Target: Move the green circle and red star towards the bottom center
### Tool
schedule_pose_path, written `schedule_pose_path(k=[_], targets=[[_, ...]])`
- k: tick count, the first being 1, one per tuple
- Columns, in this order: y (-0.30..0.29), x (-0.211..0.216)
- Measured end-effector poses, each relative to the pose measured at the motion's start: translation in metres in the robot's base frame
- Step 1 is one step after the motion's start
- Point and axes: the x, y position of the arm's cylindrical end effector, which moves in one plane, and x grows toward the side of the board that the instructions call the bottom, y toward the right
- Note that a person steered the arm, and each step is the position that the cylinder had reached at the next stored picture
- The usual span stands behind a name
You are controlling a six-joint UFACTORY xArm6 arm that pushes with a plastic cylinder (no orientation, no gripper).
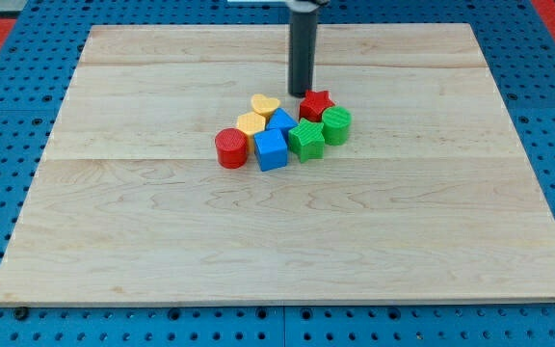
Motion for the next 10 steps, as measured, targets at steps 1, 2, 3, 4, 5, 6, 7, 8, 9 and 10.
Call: schedule_pose_path(k=[1,2,3,4,5,6,7,8,9,10], targets=[[0.024,0.056],[0.015,0.057],[0.047,0.033],[0.128,0.084],[0.125,0.117],[0.063,0.120],[0.044,0.099],[0.110,0.069],[0.085,0.018],[0.047,0.062]])
